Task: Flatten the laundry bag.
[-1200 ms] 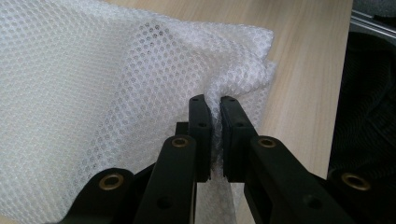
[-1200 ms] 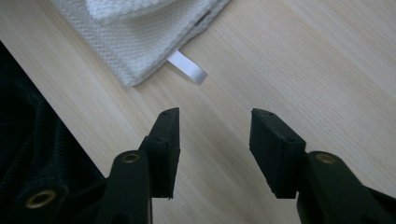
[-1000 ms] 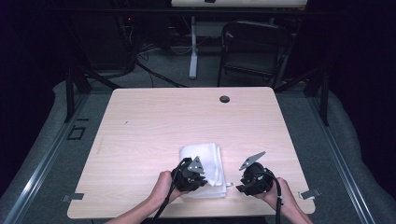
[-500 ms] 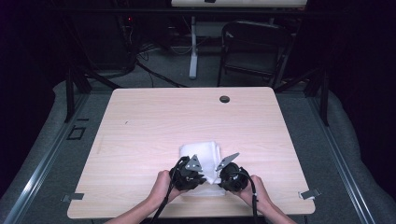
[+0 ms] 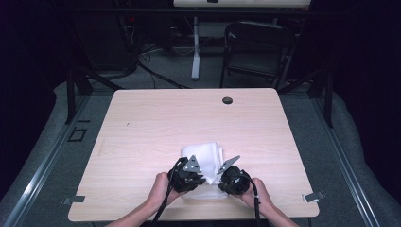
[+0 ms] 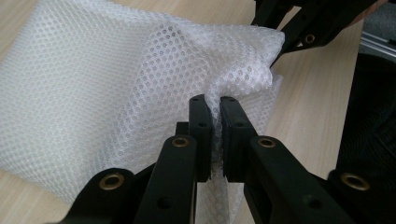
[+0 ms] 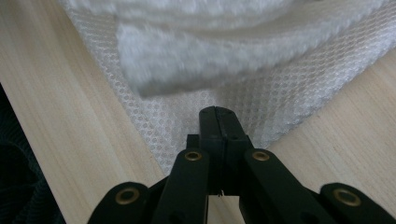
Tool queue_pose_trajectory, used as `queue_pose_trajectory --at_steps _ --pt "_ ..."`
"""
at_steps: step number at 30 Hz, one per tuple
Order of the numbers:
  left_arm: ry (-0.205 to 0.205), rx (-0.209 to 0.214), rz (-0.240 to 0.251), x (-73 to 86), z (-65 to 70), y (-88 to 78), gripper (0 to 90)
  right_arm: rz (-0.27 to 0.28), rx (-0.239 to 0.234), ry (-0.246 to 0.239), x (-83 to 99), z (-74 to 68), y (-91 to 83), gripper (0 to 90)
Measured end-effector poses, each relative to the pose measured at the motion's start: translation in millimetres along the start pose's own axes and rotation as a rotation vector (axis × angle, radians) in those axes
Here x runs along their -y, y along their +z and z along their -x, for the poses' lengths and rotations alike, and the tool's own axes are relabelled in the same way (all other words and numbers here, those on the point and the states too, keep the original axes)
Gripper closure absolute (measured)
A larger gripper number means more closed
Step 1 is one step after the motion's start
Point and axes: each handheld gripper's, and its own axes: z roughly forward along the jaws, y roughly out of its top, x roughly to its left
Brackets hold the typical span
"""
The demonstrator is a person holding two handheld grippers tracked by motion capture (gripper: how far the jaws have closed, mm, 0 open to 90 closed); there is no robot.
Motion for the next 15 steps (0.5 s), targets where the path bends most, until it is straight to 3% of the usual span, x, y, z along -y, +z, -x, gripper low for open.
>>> queue_pose_trajectory --at_steps 8,15 --pt "-0.032 -0.029 0.03 3.1 -1.7 -8.2 85.0 0.003 -0.016 0.011 2.1 4.2 -0.9 90.0" --pt "-0.034 -0.06 0.059 5.4 -2.0 -16.4 84.9 -0.007 -0.016 0.011 1.6 4.5 -1.4 90.0"
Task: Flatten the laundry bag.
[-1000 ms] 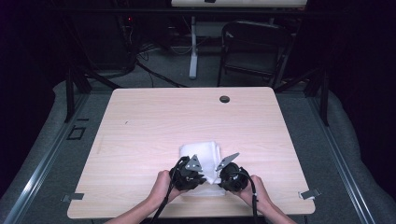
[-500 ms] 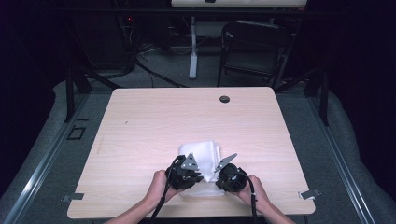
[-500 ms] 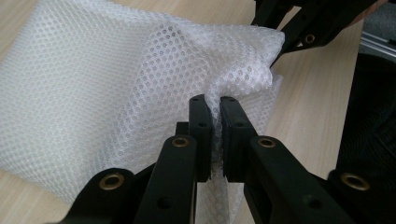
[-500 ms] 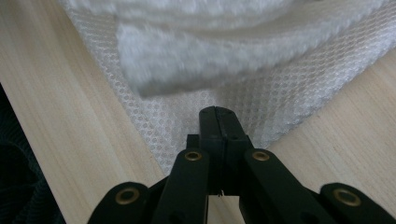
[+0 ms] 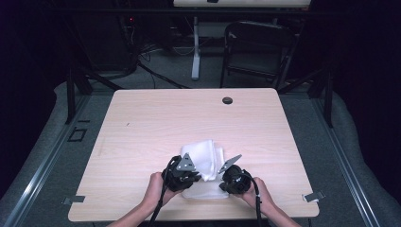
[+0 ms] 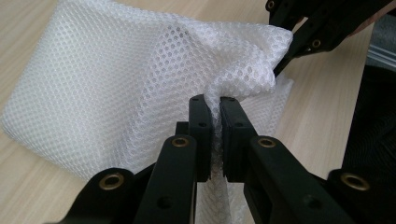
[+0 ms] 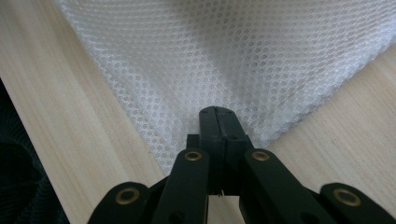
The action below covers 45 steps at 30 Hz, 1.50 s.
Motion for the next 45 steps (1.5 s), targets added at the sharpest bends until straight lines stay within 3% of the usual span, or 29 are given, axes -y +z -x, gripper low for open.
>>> queue_pose_trajectory --at_steps 3,11,23,45 --pt "-0.012 -0.015 0.025 1.0 -1.9 -3.4 84.8 -0.003 0.0 -0.002 0.2 0.4 -0.3 90.0" --pt "-0.016 -0.041 0.019 3.8 -4.6 -10.5 84.6 -0.007 0.002 -0.005 0.2 0.8 -0.5 90.0" --pt "-0.053 -0.07 0.033 9.4 -8.9 -20.6 84.8 -0.032 0.022 -0.004 -0.2 1.6 -2.3 90.0" --pt "-0.062 -0.097 -0.001 18.0 -11.0 -26.2 84.9 -0.049 0.028 0.029 4.1 8.5 -6.1 90.0"
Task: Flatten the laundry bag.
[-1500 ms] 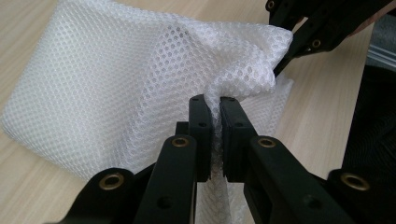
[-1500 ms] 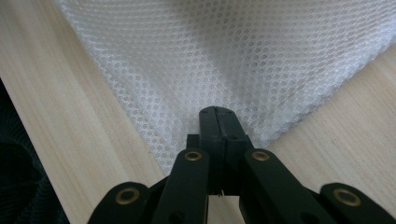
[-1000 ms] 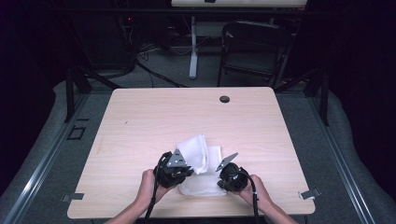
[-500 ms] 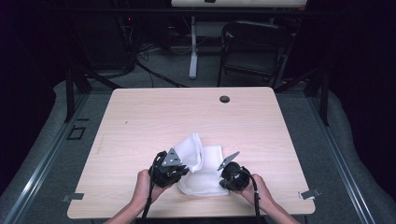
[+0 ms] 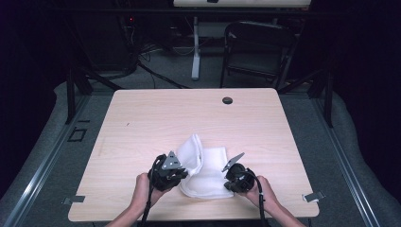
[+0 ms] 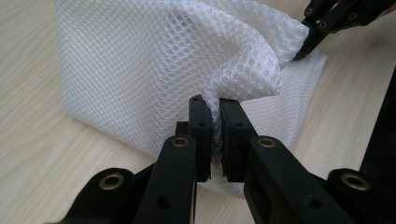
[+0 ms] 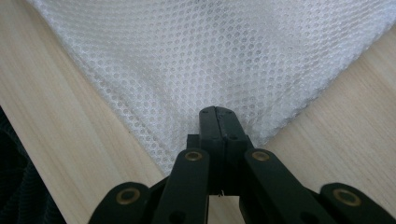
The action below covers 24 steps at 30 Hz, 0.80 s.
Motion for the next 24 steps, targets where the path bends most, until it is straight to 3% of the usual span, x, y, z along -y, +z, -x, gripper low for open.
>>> queue_pose_trajectory --at_steps 24 --pt "-0.037 -0.009 -0.017 11.3 -11.5 -2.7 85.1 -0.019 0.022 0.027 6.3 7.9 -4.7 90.0"
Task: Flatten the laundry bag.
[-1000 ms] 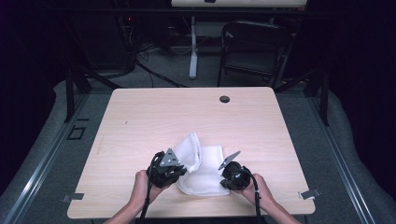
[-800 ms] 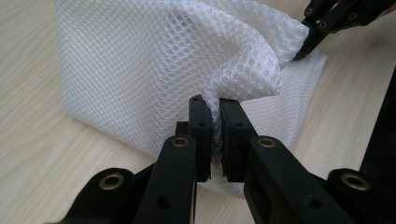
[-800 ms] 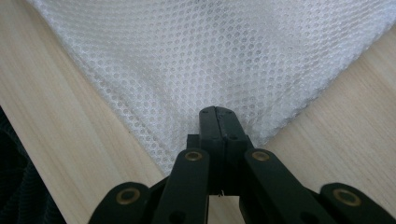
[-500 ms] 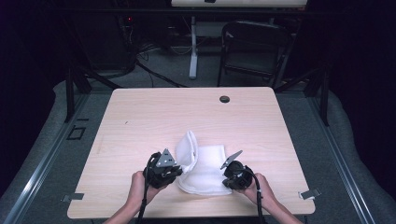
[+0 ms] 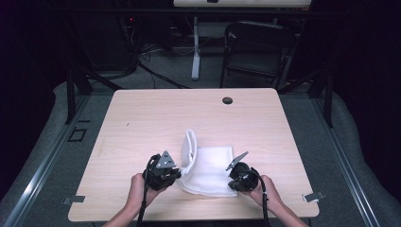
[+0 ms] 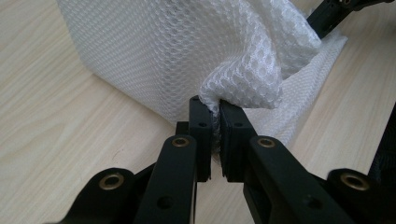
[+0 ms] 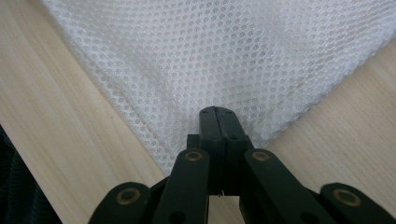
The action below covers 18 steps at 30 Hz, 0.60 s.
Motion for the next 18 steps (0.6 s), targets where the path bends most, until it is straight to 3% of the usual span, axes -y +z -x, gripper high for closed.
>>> queue_pose_trajectory --at_steps 18 --pt "-0.01 0.015 -0.042 6.9 -4.2 1.3 85.1 -0.01 0.004 0.022 3.7 4.4 -2.7 90.0"
